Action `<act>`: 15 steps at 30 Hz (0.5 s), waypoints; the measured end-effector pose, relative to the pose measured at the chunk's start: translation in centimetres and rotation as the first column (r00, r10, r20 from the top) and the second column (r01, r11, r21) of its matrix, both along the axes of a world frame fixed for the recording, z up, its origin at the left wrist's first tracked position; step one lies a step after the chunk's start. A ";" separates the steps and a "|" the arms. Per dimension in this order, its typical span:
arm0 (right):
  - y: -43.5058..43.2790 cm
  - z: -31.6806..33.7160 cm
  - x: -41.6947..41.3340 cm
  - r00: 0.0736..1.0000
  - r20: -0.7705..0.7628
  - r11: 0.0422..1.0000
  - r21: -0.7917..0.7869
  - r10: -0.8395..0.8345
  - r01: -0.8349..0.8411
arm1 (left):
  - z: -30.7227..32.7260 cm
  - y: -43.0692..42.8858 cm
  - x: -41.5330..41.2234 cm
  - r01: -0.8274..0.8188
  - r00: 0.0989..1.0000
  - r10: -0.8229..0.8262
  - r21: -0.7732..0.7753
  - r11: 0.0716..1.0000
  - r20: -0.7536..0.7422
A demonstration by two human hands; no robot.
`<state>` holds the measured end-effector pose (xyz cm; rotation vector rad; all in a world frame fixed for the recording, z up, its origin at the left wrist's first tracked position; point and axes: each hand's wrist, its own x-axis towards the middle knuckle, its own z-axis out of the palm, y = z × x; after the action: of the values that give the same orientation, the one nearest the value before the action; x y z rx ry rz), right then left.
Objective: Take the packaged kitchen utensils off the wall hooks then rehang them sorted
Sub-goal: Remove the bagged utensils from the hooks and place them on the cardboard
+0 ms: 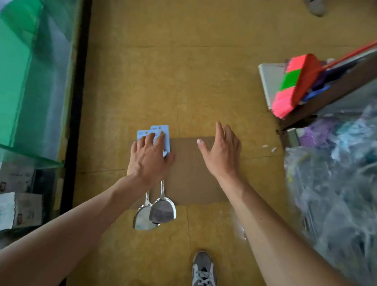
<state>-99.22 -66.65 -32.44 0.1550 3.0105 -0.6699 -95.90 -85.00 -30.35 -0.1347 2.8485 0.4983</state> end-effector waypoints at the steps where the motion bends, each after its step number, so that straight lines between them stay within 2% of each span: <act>1: 1.2 1.1 0.9 1.000 -0.012 0.999 0.030 -0.016 0.016 | 0.9 1.0 0.2 0.040 0.999 -0.040 -0.022 0.999 -0.002; 7: 9.1 7.9 7.5 0.981 -0.057 0.976 0.104 -0.187 0.192 | 8.1 8.4 2.2 0.282 0.958 -0.286 -0.071 0.957 -0.040; 15: 21.0 17.0 19.3 0.897 -0.121 0.891 0.120 -0.425 0.438 | 16.9 21.7 8.1 0.532 0.835 -0.539 -0.090 0.842 -0.111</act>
<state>-79.96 -45.63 -15.49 0.8460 3.1337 -0.4891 -87.79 -63.33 -13.44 0.6996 2.8404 0.3108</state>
